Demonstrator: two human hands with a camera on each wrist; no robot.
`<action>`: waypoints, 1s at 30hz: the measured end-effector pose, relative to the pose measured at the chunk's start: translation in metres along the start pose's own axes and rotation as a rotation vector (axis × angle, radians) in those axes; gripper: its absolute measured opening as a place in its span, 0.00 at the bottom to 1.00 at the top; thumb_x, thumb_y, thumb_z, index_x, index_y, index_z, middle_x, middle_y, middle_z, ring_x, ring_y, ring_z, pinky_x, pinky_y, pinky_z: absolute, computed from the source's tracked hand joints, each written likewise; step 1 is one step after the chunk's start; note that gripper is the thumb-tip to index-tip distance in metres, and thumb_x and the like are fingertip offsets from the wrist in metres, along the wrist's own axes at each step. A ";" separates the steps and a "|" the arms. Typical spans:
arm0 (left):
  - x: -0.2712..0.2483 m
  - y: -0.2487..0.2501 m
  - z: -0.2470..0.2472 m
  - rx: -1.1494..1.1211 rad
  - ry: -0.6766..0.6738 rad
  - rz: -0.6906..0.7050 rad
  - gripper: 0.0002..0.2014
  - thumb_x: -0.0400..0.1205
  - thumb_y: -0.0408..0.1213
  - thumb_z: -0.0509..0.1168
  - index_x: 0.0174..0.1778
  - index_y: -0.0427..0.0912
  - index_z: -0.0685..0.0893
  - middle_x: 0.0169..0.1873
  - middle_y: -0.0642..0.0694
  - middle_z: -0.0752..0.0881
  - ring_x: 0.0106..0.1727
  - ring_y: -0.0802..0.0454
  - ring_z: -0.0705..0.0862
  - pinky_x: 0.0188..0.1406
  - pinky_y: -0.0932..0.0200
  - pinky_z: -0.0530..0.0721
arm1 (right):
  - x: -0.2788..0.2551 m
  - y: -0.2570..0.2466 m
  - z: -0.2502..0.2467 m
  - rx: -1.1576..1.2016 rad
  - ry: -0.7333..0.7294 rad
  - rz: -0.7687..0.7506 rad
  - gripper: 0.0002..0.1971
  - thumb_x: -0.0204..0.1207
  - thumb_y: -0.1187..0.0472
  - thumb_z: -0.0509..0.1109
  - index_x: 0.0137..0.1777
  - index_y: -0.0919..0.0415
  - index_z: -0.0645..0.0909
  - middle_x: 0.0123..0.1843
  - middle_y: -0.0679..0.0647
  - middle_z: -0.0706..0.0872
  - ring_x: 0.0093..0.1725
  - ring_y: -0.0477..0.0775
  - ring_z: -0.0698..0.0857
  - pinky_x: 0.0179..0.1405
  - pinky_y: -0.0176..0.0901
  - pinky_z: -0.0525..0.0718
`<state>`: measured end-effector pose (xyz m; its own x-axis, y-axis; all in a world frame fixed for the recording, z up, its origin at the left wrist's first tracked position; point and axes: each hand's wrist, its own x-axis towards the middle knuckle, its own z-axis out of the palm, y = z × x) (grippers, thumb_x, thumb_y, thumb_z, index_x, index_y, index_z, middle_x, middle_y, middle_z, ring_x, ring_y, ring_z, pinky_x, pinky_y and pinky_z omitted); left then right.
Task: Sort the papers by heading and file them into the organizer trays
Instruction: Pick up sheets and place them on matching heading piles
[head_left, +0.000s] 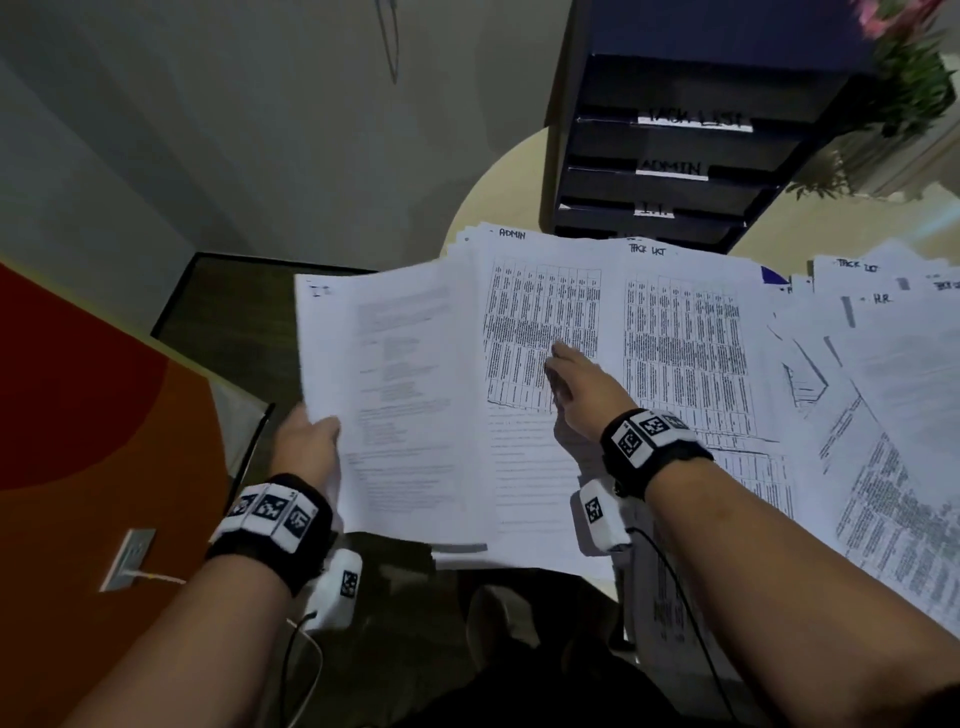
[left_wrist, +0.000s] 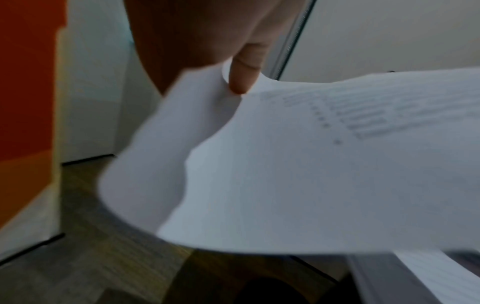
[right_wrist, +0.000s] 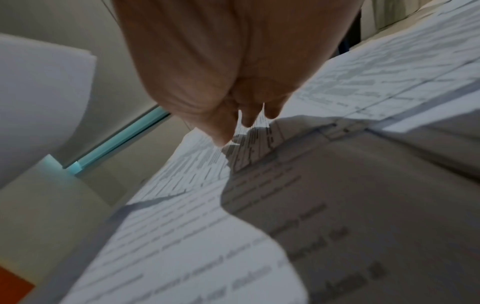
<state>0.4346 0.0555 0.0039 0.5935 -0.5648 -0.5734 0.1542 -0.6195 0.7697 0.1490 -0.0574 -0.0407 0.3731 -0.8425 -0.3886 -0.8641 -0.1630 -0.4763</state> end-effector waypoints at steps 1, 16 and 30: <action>-0.005 -0.007 0.009 -0.002 -0.065 -0.013 0.15 0.80 0.25 0.57 0.56 0.39 0.85 0.46 0.36 0.90 0.44 0.37 0.89 0.41 0.50 0.88 | -0.004 0.003 -0.001 0.038 0.069 0.022 0.26 0.81 0.74 0.60 0.80 0.62 0.70 0.86 0.56 0.62 0.83 0.58 0.63 0.81 0.52 0.64; -0.056 -0.051 0.071 0.362 -0.301 0.099 0.04 0.82 0.34 0.67 0.47 0.41 0.87 0.46 0.44 0.92 0.47 0.42 0.90 0.49 0.50 0.88 | -0.107 0.043 0.023 -0.123 0.134 0.178 0.35 0.80 0.66 0.61 0.85 0.45 0.57 0.84 0.48 0.64 0.81 0.56 0.64 0.77 0.62 0.66; -0.054 -0.046 0.041 0.569 -0.393 0.108 0.20 0.81 0.28 0.66 0.67 0.52 0.78 0.59 0.50 0.87 0.58 0.44 0.86 0.58 0.41 0.87 | -0.074 0.030 0.012 -0.261 0.007 0.188 0.37 0.79 0.69 0.58 0.86 0.50 0.53 0.88 0.45 0.51 0.85 0.56 0.53 0.82 0.64 0.56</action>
<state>0.3631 0.0922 -0.0122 0.2362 -0.7284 -0.6432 -0.3907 -0.6773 0.6235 0.0997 0.0058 -0.0356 0.1974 -0.8735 -0.4450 -0.9754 -0.1297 -0.1780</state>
